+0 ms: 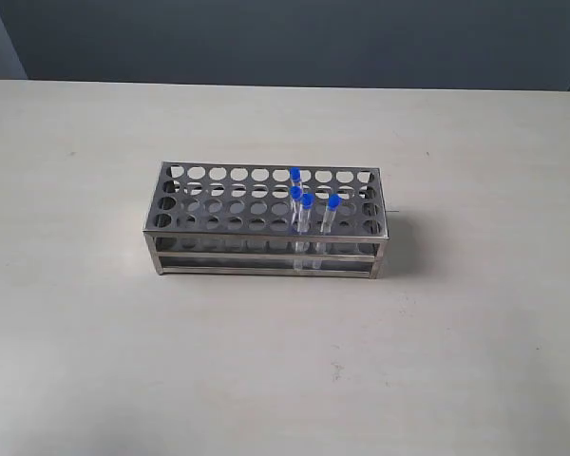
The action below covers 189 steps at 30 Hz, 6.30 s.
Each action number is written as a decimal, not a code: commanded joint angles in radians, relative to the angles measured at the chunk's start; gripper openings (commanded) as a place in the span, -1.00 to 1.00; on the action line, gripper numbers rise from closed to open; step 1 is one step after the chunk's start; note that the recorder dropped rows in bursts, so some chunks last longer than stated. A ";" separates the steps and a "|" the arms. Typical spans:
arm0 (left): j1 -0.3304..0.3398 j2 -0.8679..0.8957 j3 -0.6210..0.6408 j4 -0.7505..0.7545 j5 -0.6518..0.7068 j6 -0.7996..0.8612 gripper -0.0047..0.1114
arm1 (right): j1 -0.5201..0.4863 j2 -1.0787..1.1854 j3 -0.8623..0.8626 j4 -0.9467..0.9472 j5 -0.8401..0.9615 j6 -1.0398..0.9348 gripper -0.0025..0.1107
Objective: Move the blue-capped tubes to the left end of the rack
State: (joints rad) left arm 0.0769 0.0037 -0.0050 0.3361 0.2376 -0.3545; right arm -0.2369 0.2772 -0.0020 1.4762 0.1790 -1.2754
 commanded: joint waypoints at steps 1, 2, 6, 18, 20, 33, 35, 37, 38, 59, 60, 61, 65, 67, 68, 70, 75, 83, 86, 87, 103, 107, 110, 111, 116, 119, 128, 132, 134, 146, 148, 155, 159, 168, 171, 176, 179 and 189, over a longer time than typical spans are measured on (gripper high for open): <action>-0.009 -0.004 0.003 -0.002 0.002 -0.002 -0.91 | 0.001 -0.004 0.002 0.053 -0.003 0.002 -0.96; -0.009 -0.004 0.003 -0.002 0.002 -0.002 -0.91 | 0.001 -0.004 0.002 0.093 0.030 0.002 -0.96; -0.009 -0.004 0.003 -0.002 0.002 -0.002 -0.91 | 0.001 -0.004 0.002 0.140 0.144 0.002 -0.96; -0.009 -0.004 0.003 -0.002 0.002 -0.002 -0.91 | 0.001 -0.004 -0.188 0.268 0.102 -0.084 -0.96; -0.009 -0.004 0.003 -0.002 0.002 -0.002 -0.91 | 0.001 0.019 -0.362 0.268 0.070 -0.238 -0.96; -0.009 -0.004 0.003 -0.002 0.002 0.000 -0.91 | 0.001 0.713 -1.164 0.268 0.384 -0.477 -0.96; -0.009 -0.004 0.003 -0.002 0.002 0.000 -0.91 | 0.008 0.800 -1.115 0.260 0.447 -0.474 -0.96; -0.009 -0.004 0.003 -0.002 0.002 0.000 -0.91 | 0.042 0.849 -1.030 0.262 0.438 -0.497 -0.96; -0.009 -0.004 0.003 -0.002 0.002 0.000 -0.91 | 0.068 0.865 -0.968 0.268 0.412 -0.549 -0.96; -0.009 -0.004 0.003 -0.002 0.002 -0.001 -0.91 | 0.375 1.016 -1.234 0.188 -0.434 -0.571 -0.97; -0.009 -0.004 0.003 -0.002 0.002 -0.001 -0.91 | 0.367 1.044 -1.310 0.100 -0.528 -0.549 -0.97; -0.009 -0.004 0.003 -0.002 0.002 -0.001 -0.91 | 0.365 1.074 -1.375 0.014 -0.652 -0.537 -0.97; -0.009 -0.004 0.003 -0.002 0.002 -0.001 -0.91 | 0.330 1.175 -1.514 -0.141 -1.169 -0.466 -0.97; -0.009 -0.004 0.003 -0.002 0.002 -0.001 -0.91 | 0.273 1.187 -1.516 0.023 -1.229 -0.429 -0.97; -0.009 -0.004 0.003 -0.002 0.002 -0.001 -0.91 | 0.242 1.187 -1.506 0.167 -1.200 -0.419 -0.97; -0.009 -0.004 0.003 -0.002 0.002 -0.001 -0.91 | 0.193 1.187 -1.412 0.268 -1.026 -0.372 -0.97; -0.009 -0.004 0.003 -0.002 0.003 -0.003 -0.91 | 0.194 1.217 -1.095 0.180 -0.397 -0.156 -0.97; -0.009 -0.004 0.003 -0.002 0.003 -0.001 -0.91 | 0.325 1.332 -0.938 -0.264 -0.409 0.196 -0.97; -0.009 -0.004 0.003 -0.002 0.003 -0.001 -0.91 | 0.403 1.322 -0.928 -0.419 -0.445 0.201 -0.97; -0.009 -0.004 0.003 -0.002 0.003 -0.001 -0.91 | 0.425 1.311 -0.928 -0.445 -0.446 0.211 -0.97; -0.009 -0.004 0.003 -0.002 0.003 -0.001 -0.91 | 0.494 1.214 -0.857 -1.476 -0.416 1.320 -0.97; -0.009 -0.004 0.003 -0.002 0.003 -0.001 -0.91 | 0.500 1.193 -0.730 -1.483 -0.535 1.320 -0.97; -0.009 -0.004 0.003 -0.002 0.003 -0.001 -0.91 | 0.531 1.154 -0.590 -1.531 -0.661 1.329 -0.97; -0.009 -0.004 0.003 -0.002 0.003 -0.002 -0.91 | 0.542 1.138 -0.534 -1.553 -0.721 1.340 -0.97; -0.009 -0.004 0.003 -0.002 0.003 -0.002 -0.91 | 0.580 1.093 -0.350 -1.733 -0.901 1.398 -0.96; -0.009 -0.004 0.003 -0.002 0.003 -0.002 -0.91 | 0.580 1.093 -0.333 -1.844 -0.881 1.438 -0.73; -0.009 -0.004 0.003 -0.002 0.003 -0.001 -0.91 | 0.580 1.119 -0.333 -1.909 -0.912 1.471 -0.01; -0.009 -0.004 0.003 -0.002 0.003 -0.001 -0.91 | 0.580 1.206 -0.333 -2.006 -1.072 1.534 -0.01; -0.009 -0.004 0.003 -0.002 0.003 -0.001 -0.91 | 0.580 1.254 -0.333 -2.010 -1.147 1.541 -0.01; -0.009 -0.004 0.003 -0.002 0.003 -0.003 -0.91 | 0.580 1.495 -0.436 -2.017 -1.232 1.523 -0.04; -0.009 -0.004 0.003 -0.002 0.003 -0.003 -0.91 | 0.580 1.519 -0.456 -2.029 -1.226 1.523 -0.07; -0.009 -0.004 0.003 -0.002 0.003 -0.003 -0.91 | 0.580 1.575 -0.499 -2.051 -1.220 1.523 -0.07; -0.009 -0.004 0.003 -0.002 0.003 -0.003 -0.91 | 0.589 1.594 -0.517 -2.055 -1.213 1.525 -0.07; -0.009 -0.004 0.003 -0.004 0.003 -0.001 -0.91 | 0.589 1.603 -0.524 -2.053 -1.202 1.561 -0.82; -0.009 -0.004 0.003 -0.005 0.003 -0.003 -0.91 | 0.589 1.603 -0.524 -2.053 -1.202 1.565 -0.95; -0.009 -0.004 0.003 -0.005 0.003 -0.003 -0.91 | 0.589 1.531 -0.524 -2.053 -1.132 1.572 -0.95; -0.009 -0.004 0.003 -0.005 0.003 -0.003 -0.91 | 0.589 1.384 -0.524 -2.053 -1.085 1.583 -0.95; -0.009 -0.004 0.003 -0.005 0.003 -0.003 -0.91 | 0.599 1.226 -0.846 -2.431 -0.951 1.993 -0.96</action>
State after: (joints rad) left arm 0.0769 0.0037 -0.0050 0.3361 0.2376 -0.3545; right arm 0.3524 1.4598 -0.7509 -0.8070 -0.7886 0.5800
